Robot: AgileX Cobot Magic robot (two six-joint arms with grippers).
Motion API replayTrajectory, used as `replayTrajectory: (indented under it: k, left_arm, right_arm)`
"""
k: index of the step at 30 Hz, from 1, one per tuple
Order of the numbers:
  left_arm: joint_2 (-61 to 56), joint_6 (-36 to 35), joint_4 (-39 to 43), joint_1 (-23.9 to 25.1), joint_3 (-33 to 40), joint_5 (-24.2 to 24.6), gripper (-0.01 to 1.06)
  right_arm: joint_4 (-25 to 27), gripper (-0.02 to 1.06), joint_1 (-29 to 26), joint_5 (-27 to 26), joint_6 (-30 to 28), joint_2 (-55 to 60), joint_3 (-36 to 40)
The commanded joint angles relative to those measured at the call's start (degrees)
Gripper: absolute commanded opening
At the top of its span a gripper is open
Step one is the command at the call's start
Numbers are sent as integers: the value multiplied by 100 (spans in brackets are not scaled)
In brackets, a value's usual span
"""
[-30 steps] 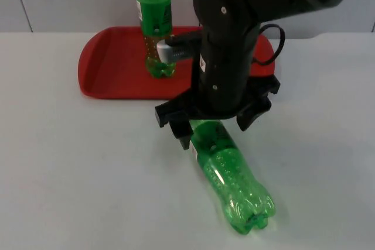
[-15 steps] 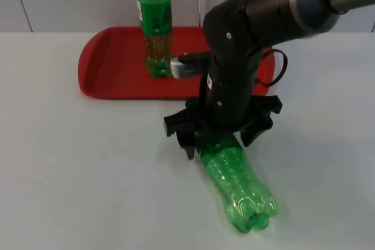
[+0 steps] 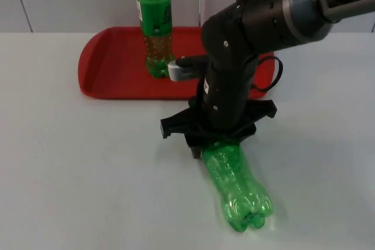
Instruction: Place the bottle upright on the tray.
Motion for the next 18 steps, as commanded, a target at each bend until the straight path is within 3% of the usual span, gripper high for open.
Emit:
replayTrajectory:
  k: [1,2,3,4,14,18]
  left_arm:
    - [-19,-7,32,-32,27,-66,105]
    - [-19,-7,32,-32,27,-66,105]
    - [-19,-7,32,-32,27,-66,105]
    - [-19,-7,32,-32,27,-66,105]
    - [-19,-7,32,-32,27,-66,105]
    - [-19,-7,32,-32,27,-66,105]
  right_arm:
    - [107,25,21,-58,-28,109,16]
    - [107,11,21,-43,-28,109,16]
    - [107,11,21,-43,-28,109,16]
    - [107,0,21,-35,-28,109,16]
    - [10,0,21,-201,-90,-183,16]
    - [-374,0,21,-388,-90,-582,16]
